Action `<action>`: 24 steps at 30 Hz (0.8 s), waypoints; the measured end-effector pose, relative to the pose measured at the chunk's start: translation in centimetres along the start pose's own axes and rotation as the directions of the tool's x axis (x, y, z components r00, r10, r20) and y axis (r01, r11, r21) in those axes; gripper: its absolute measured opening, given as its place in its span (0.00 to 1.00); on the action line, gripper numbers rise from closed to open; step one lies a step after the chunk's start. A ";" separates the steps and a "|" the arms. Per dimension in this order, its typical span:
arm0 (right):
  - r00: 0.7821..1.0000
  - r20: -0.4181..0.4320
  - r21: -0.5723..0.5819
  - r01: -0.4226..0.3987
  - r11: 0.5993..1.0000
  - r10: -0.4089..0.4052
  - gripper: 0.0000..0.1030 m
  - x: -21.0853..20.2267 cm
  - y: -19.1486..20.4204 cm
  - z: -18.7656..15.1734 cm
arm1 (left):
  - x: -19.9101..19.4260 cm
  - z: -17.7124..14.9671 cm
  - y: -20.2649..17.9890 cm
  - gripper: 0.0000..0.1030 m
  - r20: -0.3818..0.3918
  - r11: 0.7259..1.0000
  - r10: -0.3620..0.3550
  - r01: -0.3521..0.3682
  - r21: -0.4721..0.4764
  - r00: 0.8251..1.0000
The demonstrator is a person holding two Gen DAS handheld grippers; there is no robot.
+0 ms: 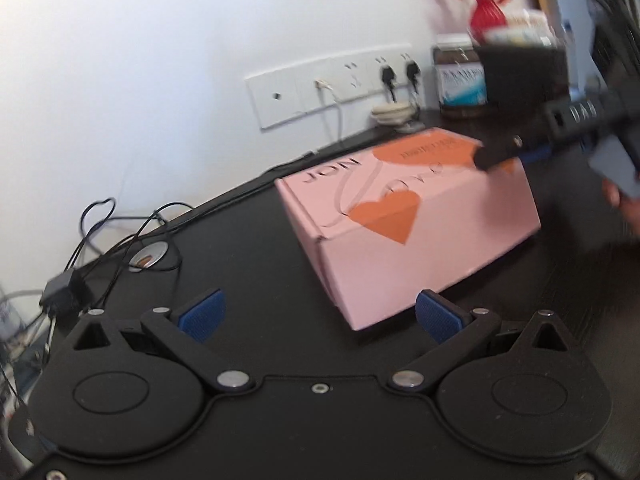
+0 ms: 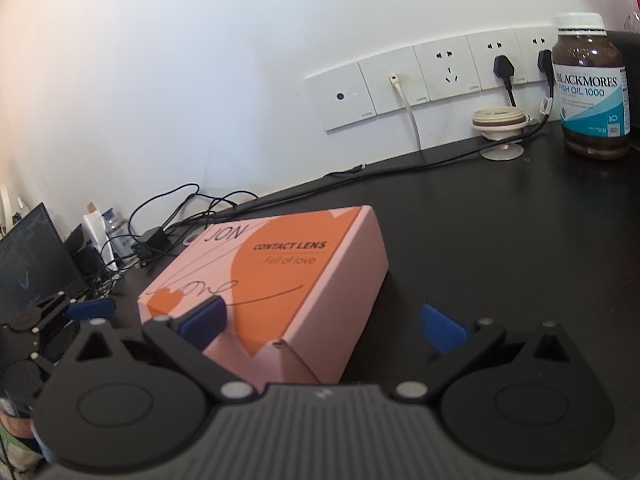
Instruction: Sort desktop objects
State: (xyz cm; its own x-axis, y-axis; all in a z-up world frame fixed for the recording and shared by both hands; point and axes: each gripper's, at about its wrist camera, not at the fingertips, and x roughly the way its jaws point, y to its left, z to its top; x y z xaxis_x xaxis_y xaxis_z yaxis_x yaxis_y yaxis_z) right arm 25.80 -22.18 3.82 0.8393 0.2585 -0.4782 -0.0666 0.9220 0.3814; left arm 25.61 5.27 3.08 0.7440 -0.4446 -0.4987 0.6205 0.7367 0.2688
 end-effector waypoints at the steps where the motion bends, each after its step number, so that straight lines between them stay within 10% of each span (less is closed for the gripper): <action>1: 1.000 0.001 -0.001 0.001 1.000 -0.001 0.99 0.0 0.0 0.0 | -0.1 0.0 -0.2 1.00 0.006 1.000 0.005 -0.005 0.009 1.000; 24: 0.999 0.015 -0.028 0.032 0.999 -0.031 0.99 -0.4 0.8 -0.3 | 0.1 0.3 1.5 1.00 0.061 0.977 0.210 -0.206 -0.063 0.976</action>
State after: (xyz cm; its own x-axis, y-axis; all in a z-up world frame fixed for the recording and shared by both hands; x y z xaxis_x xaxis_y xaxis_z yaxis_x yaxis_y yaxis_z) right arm 25.27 -21.45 4.11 0.8488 0.2254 -0.4783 -0.0551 0.9374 0.3439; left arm 26.72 6.19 3.70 0.8712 -0.3103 -0.3804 0.4371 0.8430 0.3135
